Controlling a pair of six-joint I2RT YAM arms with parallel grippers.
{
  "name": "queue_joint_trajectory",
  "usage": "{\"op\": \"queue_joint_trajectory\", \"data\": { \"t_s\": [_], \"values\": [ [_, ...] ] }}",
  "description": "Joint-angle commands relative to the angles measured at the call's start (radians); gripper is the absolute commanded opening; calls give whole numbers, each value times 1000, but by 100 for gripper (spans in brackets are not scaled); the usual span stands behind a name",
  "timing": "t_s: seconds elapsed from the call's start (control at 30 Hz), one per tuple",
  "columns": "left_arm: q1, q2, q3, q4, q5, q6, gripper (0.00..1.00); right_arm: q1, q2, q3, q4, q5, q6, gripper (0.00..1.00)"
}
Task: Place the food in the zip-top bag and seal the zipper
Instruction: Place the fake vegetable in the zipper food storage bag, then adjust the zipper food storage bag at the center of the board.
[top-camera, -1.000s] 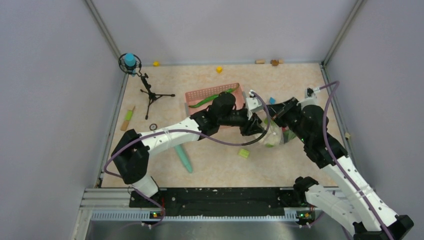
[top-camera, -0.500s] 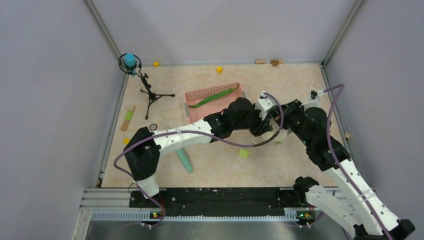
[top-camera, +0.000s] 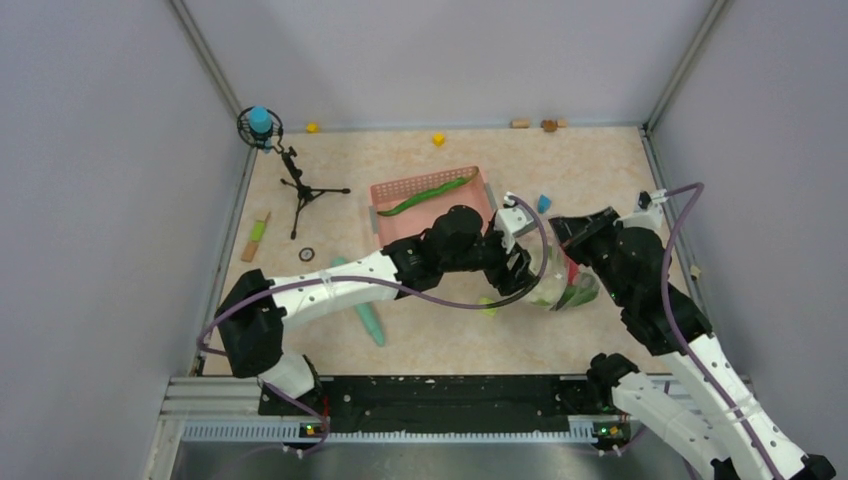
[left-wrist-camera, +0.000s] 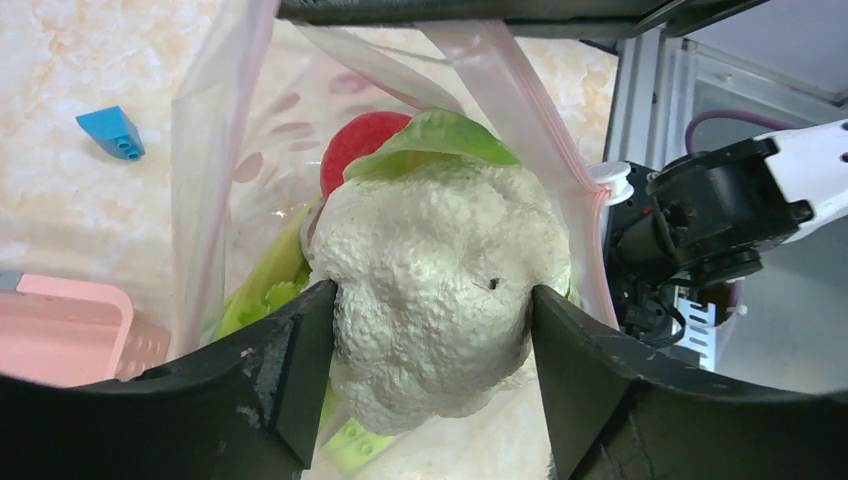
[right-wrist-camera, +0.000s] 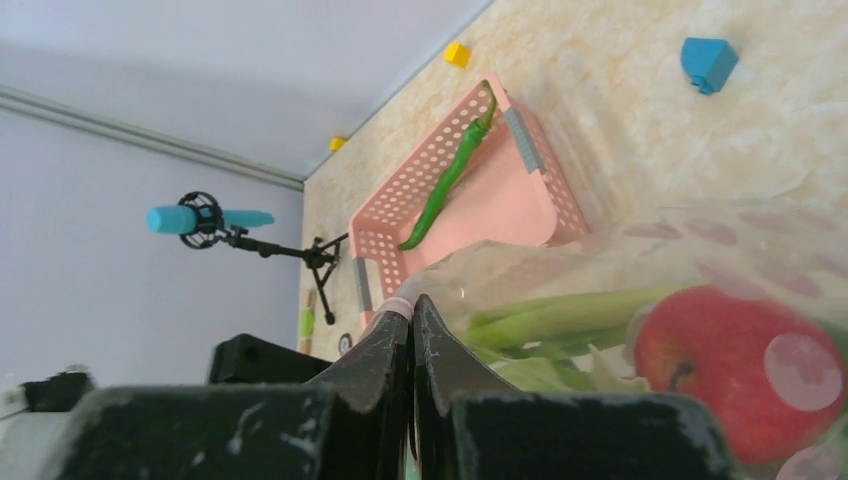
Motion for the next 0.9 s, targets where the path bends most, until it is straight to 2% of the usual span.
{"op": "queue_joint_trajectory", "data": {
  "t_s": [0.0,0.1,0.17,0.2,0.23,0.3,0.5,0.73,0.87],
  "values": [
    [1,-106,-28,-3,-5,-54,74,2,-38,-16,62,110,-37,0],
    [0,-156,-40,-14,-107,-93,76,2,-47,-14,61,114,-55,0],
    [0,-184,-42,-40,-191,-138,83,2,-51,-12,61,115,-68,0],
    [0,-198,-48,-49,-203,-139,86,1,-52,-13,61,116,-70,0],
    [1,-211,-56,-51,-204,-144,93,2,-53,-16,63,118,-72,0],
    [1,-233,-76,-51,-201,-160,95,2,-52,-18,71,107,-79,0],
    [0,-278,-110,-51,-224,-229,96,2,-46,-19,94,75,-99,0],
    [12,-263,-81,-217,-593,-420,95,1,-47,-23,118,38,-117,0],
    [49,-172,-7,-283,-597,-519,86,3,-44,-41,137,29,-118,0]
  ]
}}
